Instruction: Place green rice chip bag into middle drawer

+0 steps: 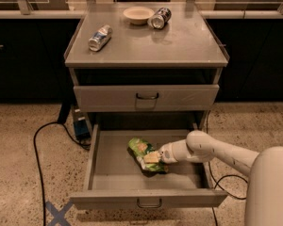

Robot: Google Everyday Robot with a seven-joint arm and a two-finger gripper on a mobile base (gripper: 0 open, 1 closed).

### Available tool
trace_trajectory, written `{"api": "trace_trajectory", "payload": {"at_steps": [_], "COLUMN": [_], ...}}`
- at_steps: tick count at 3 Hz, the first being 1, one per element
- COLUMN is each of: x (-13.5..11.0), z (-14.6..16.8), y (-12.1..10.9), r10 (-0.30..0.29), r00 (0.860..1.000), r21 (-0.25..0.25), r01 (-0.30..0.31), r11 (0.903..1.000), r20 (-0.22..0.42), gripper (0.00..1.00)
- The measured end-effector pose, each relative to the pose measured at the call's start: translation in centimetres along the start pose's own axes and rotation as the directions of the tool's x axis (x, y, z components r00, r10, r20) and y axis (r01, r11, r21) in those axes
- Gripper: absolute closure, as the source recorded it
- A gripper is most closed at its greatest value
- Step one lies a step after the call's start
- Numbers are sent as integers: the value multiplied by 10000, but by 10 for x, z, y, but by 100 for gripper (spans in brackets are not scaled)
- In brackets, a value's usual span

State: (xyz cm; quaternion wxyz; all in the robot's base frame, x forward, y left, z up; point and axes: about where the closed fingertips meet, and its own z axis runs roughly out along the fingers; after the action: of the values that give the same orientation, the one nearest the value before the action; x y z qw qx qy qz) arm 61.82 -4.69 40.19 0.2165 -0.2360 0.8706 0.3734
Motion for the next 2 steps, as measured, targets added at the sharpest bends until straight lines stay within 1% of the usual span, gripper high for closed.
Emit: {"api": "trace_trajectory", "payload": {"at_steps": [1, 2], "x": [0, 0], "z": [0, 0], "y": [0, 0], "r10": [0, 0], "r00": [10000, 10000], "r21": [0, -1], "r01": [0, 0], "r11": [10000, 10000], "r20": [0, -1], "gripper": [60, 36]}}
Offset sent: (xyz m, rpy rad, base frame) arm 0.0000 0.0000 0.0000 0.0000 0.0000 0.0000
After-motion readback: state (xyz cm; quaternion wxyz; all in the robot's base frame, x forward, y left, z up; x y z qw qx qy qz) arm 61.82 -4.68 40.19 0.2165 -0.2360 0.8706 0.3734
